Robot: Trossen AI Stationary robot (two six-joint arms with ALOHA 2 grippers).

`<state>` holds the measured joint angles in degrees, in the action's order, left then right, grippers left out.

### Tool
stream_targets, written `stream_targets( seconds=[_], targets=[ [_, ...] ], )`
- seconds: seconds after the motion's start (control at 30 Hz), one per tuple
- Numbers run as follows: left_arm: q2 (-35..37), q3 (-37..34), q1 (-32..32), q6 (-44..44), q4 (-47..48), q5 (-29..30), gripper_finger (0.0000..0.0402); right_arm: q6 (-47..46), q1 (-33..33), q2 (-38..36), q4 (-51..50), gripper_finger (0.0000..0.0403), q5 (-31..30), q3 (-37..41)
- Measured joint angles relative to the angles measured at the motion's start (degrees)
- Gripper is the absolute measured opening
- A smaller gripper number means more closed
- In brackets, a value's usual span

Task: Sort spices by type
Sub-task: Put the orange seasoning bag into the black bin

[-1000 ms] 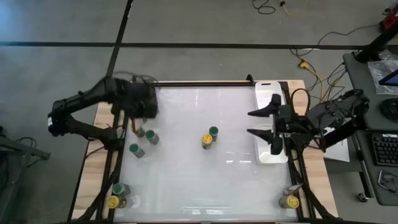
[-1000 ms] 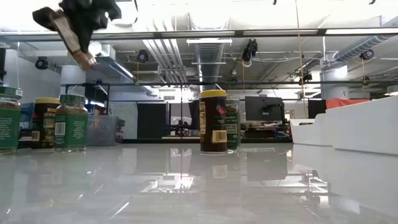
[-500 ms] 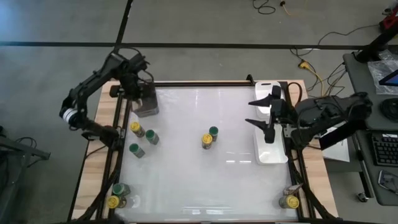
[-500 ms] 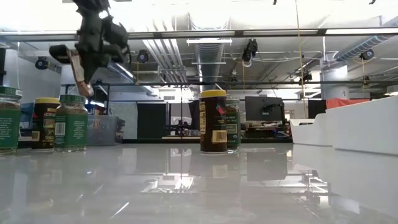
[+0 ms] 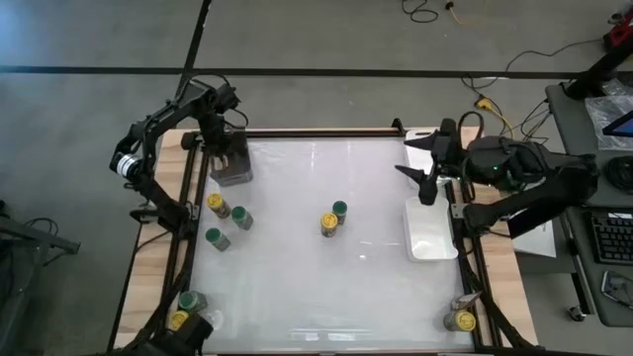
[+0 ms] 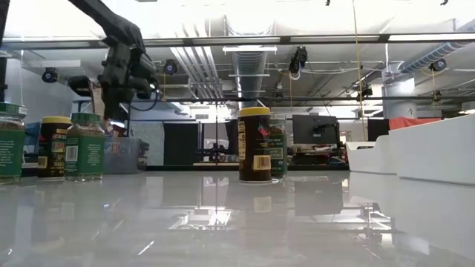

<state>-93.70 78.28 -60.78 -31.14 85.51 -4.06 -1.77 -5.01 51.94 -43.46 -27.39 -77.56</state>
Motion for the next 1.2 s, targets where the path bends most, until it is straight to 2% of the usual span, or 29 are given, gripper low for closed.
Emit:
stream_targets(
  seconds=[0.33, 0.57, 0.97, 1.2],
  targets=[
    [-6.0, 0.0, -0.1, 1.5, -0.4, 0.0, 0.0022, 0.7, 6.6, 1.5, 0.9, 0.0288, 3.9, 0.0],
    [-8.1, 0.0, -0.2, 2.4, -2.3, 0.4, 0.0022, 0.3, 6.9, 2.0, 0.9, 0.0277, 3.9, 0.0],
    [-11.0, 0.0, -0.5, 4.1, -2.7, 2.6, 0.0022, -1.7, 6.8, 2.6, 0.3, 0.0292, 3.9, 0.0],
    [-12.7, 0.0, -0.5, 5.2, -3.2, 2.5, 0.0022, -2.4, 6.8, 2.6, 0.3, 0.0284, 3.9, 0.0]
  ],
)
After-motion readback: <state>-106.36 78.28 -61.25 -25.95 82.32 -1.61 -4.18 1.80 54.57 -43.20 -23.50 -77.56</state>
